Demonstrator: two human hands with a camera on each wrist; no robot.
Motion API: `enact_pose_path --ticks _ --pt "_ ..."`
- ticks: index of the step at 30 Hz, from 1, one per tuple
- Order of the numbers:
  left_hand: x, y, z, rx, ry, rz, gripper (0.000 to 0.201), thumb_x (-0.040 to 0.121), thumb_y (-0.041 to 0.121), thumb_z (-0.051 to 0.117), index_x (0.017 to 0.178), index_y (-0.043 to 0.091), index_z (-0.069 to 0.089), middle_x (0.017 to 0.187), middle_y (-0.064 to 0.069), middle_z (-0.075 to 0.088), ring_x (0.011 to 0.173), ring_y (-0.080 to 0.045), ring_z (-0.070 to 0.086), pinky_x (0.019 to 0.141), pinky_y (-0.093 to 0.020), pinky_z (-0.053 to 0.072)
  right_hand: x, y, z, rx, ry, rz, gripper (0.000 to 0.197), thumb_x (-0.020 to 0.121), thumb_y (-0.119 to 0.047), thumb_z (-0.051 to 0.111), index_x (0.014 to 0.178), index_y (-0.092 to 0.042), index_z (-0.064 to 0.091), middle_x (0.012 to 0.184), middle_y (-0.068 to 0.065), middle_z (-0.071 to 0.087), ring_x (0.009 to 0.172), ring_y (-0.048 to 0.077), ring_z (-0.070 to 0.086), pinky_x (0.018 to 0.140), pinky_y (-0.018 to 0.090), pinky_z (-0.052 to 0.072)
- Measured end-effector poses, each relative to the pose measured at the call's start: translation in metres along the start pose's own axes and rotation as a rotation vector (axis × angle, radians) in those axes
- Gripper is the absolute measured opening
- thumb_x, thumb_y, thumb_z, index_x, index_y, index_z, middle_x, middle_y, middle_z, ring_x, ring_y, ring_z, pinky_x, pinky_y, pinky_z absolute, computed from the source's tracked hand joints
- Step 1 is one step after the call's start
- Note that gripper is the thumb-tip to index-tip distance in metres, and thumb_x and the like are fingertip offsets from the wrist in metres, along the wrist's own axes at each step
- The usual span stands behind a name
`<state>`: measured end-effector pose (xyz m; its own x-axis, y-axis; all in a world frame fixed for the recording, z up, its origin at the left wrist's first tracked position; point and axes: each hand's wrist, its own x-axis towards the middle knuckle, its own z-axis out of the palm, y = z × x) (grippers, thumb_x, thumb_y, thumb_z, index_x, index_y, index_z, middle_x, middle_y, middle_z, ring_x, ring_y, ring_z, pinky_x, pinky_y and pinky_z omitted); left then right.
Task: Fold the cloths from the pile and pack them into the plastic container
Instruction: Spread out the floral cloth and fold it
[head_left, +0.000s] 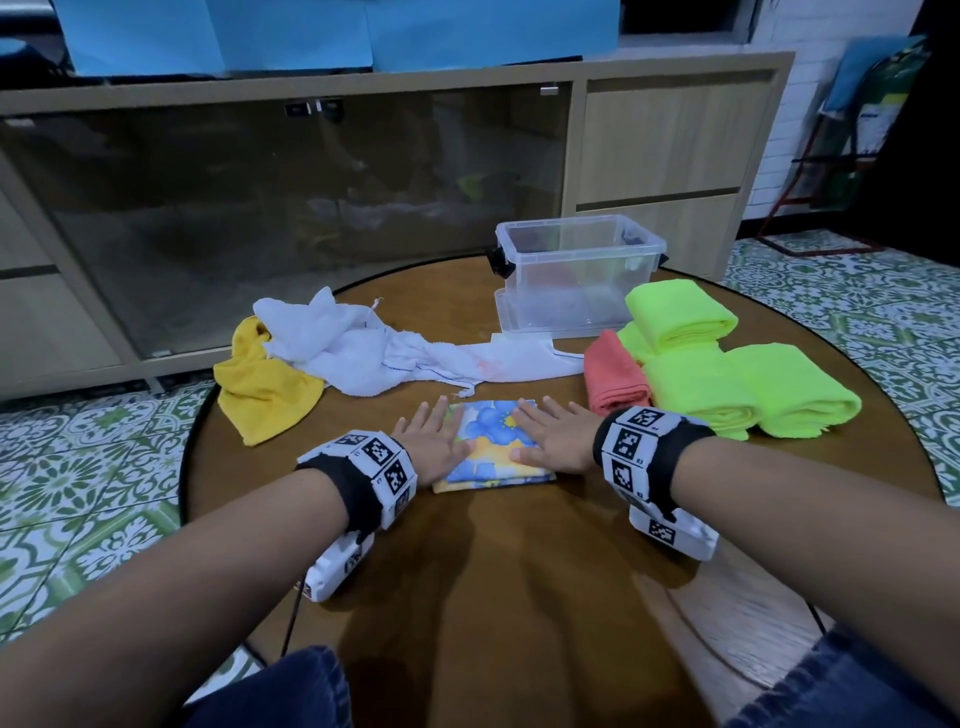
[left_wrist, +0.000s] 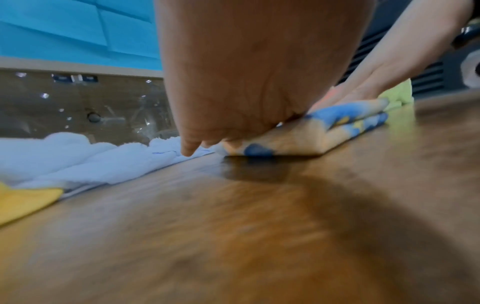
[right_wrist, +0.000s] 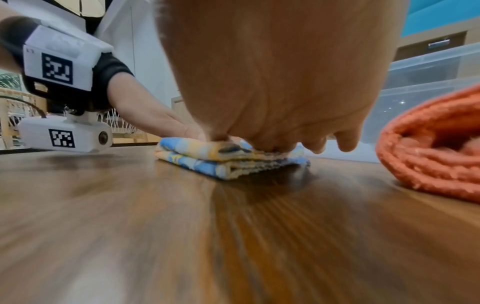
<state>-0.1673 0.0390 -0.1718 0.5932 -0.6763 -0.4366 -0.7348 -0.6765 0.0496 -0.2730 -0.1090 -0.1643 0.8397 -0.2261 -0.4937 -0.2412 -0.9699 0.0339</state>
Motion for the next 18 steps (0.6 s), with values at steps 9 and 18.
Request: enact_pose_path --ticks 9,18 --pt "0.003 -0.006 0.007 0.03 0.032 -0.067 0.064 0.099 0.051 0.012 0.15 0.02 -0.012 0.158 -0.003 -0.015 0.146 -0.023 -0.011 0.117 -0.046 0.0 -0.007 -0.004 0.0 0.021 0.063 0.0 0.067 0.1 -0.05 0.02 0.15 -0.016 -0.008 0.157 0.001 -0.016 0.146 0.026 -0.007 0.118 0.043 0.002" --pt "0.025 -0.031 -0.02 0.075 0.212 -0.078 0.046 0.1 0.038 0.027 0.141 0.017 0.037 0.148 -0.005 0.035 0.135 -0.024 0.034 0.109 -0.041 0.032 -0.004 -0.041 -0.006 -0.019 0.144 -0.245 0.068 0.098 -0.051 0.026 0.151 -0.019 -0.002 0.158 0.008 -0.009 0.146 0.028 -0.005 0.117 0.042 0.004"
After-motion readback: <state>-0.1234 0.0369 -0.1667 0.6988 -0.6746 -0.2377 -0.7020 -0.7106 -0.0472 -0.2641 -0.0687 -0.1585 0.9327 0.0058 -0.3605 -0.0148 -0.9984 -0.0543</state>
